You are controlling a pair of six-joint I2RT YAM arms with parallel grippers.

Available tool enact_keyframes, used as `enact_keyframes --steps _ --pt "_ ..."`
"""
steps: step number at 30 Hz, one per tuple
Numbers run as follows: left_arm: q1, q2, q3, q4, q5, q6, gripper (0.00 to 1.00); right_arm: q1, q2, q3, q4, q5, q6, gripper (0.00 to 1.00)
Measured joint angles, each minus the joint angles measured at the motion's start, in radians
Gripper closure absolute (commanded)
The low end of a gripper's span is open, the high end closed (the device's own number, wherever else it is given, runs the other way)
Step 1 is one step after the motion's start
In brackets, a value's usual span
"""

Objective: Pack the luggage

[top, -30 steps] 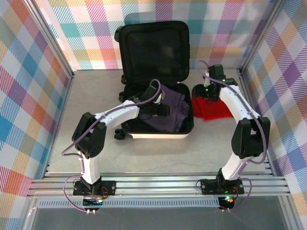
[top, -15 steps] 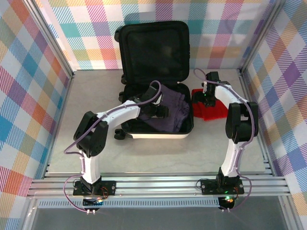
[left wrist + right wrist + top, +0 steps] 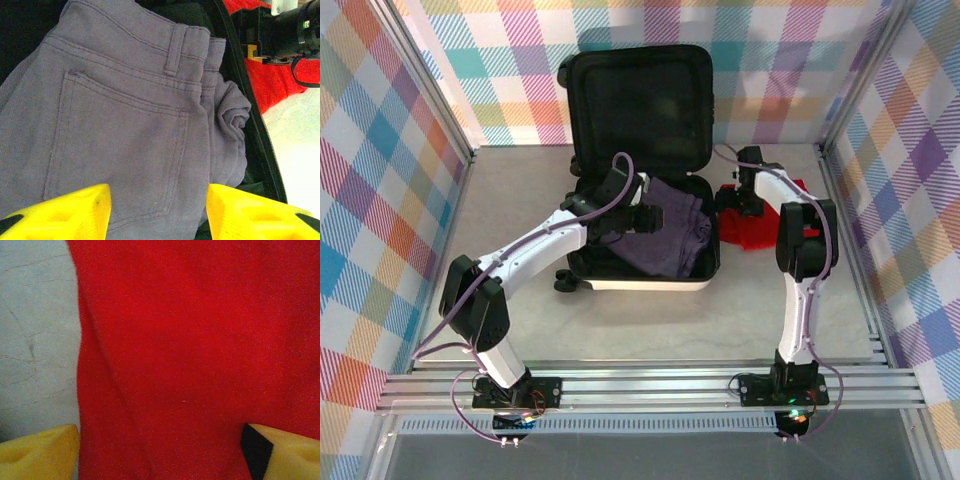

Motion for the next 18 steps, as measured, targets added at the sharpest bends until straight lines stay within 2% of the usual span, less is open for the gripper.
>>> enact_keyframes --steps 7,12,18 --pt "0.001 -0.010 -0.020 -0.017 -0.011 0.004 0.47 -0.001 0.038 0.058 -0.049 0.000 0.004 0.11" --pt "0.003 -0.023 -0.037 -0.018 -0.011 0.008 0.47 -0.035 0.028 0.051 -0.056 -0.040 0.000 0.11" --pt "0.008 -0.042 -0.042 -0.019 -0.012 0.014 0.46 -0.025 -0.018 -0.003 -0.060 -0.037 0.000 0.09"
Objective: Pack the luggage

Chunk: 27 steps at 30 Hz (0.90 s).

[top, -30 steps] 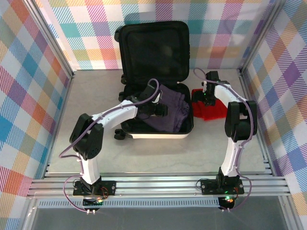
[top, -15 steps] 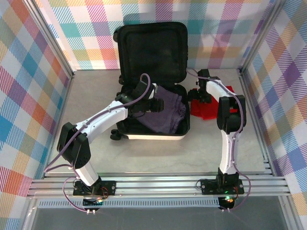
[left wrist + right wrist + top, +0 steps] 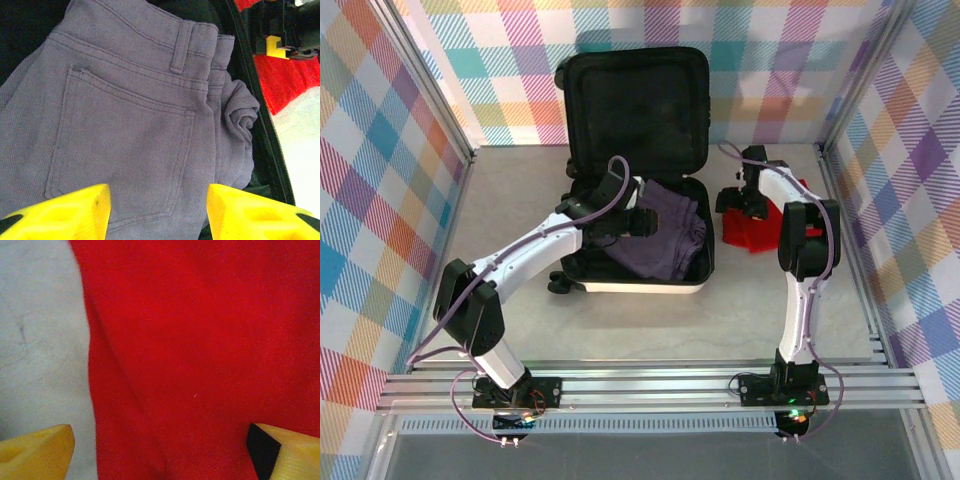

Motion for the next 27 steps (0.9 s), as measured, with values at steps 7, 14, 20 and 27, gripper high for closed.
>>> enact_keyframes --steps 7,14,20,27 --pt "0.004 -0.033 -0.002 0.000 -0.007 0.008 0.46 0.066 0.006 0.051 -0.050 0.101 -0.023 0.09" --pt "0.006 -0.058 -0.021 0.000 -0.013 0.008 0.46 0.101 0.065 0.069 -0.101 0.216 -0.022 0.11" --pt "0.006 -0.069 -0.024 0.000 -0.014 0.008 0.46 0.106 0.073 0.086 -0.118 0.243 -0.020 0.22" --pt "0.006 -0.084 -0.030 0.001 -0.014 0.007 0.46 0.116 0.112 0.152 -0.171 0.229 -0.023 0.47"
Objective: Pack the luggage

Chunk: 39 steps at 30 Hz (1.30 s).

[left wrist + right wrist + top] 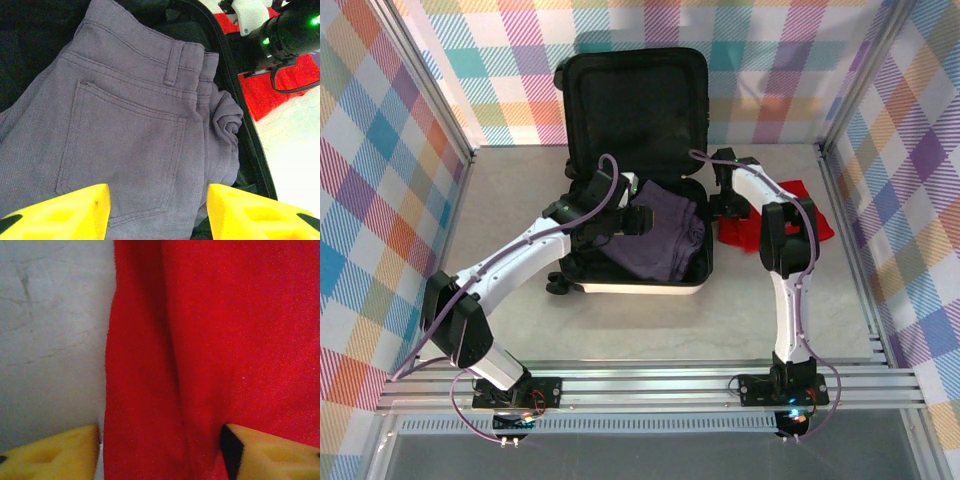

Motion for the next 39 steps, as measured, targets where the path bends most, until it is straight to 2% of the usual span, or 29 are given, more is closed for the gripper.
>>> enact_keyframes --steps 5,11,16,26,39 --pt "0.000 -0.012 -0.010 -0.005 0.001 0.000 0.46 -0.011 0.020 0.033 -0.034 0.007 -0.008 0.72" --pt "0.000 -0.028 -0.019 -0.005 0.000 0.000 0.46 -0.068 0.013 0.035 -0.048 -0.025 -0.033 0.88" --pt "0.000 -0.035 -0.020 -0.005 0.001 0.000 0.46 -0.104 -0.011 0.013 -0.036 -0.113 -0.054 1.00" --pt "0.000 -0.035 -0.028 0.002 0.002 0.000 0.46 -0.156 -0.115 -0.013 -0.035 -0.285 -0.076 1.00" --pt "0.000 -0.027 -0.027 0.002 0.012 0.000 0.46 -0.155 -0.276 -0.001 -0.066 -0.462 -0.084 1.00"
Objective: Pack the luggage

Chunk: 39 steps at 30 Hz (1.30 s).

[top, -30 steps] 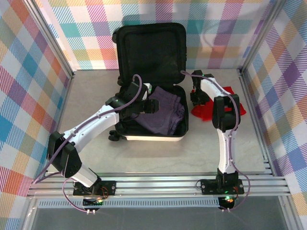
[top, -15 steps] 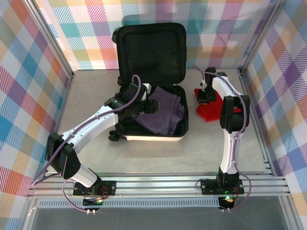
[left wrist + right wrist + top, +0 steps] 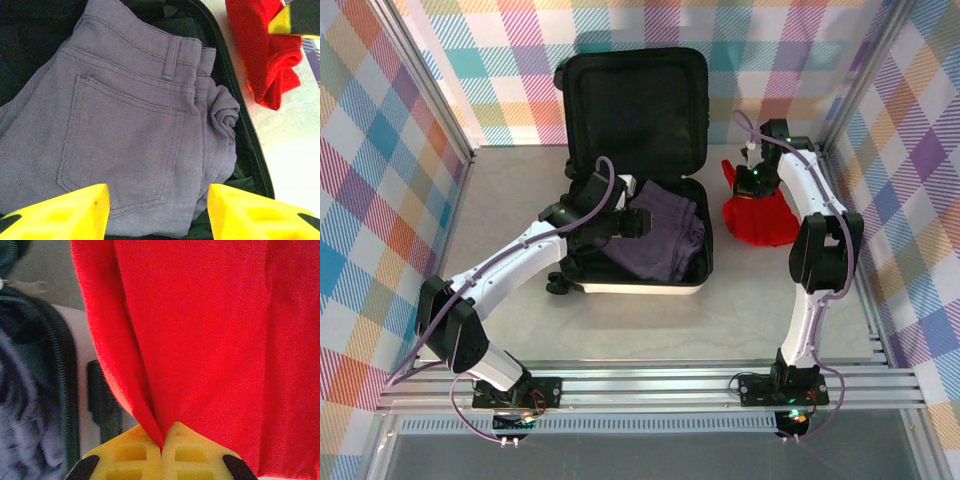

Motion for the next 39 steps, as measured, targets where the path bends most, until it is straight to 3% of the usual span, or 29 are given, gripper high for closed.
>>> enact_keyframes --steps 9,15,28,39 --pt "0.017 0.052 0.000 0.000 -0.030 -0.001 0.47 0.056 -0.114 0.000 -0.022 -0.060 -0.006 1.00" --pt "0.054 0.056 -0.043 -0.002 -0.113 -0.003 0.46 0.114 -0.162 -0.001 -0.027 -0.061 -0.004 1.00" --pt "0.306 -0.192 -0.177 -0.084 -0.259 0.008 0.45 0.220 -0.207 0.006 -0.065 -0.032 0.021 1.00" --pt "0.359 -0.211 -0.359 -0.076 -0.254 0.004 0.46 0.340 -0.206 0.118 -0.101 -0.001 0.059 1.00"
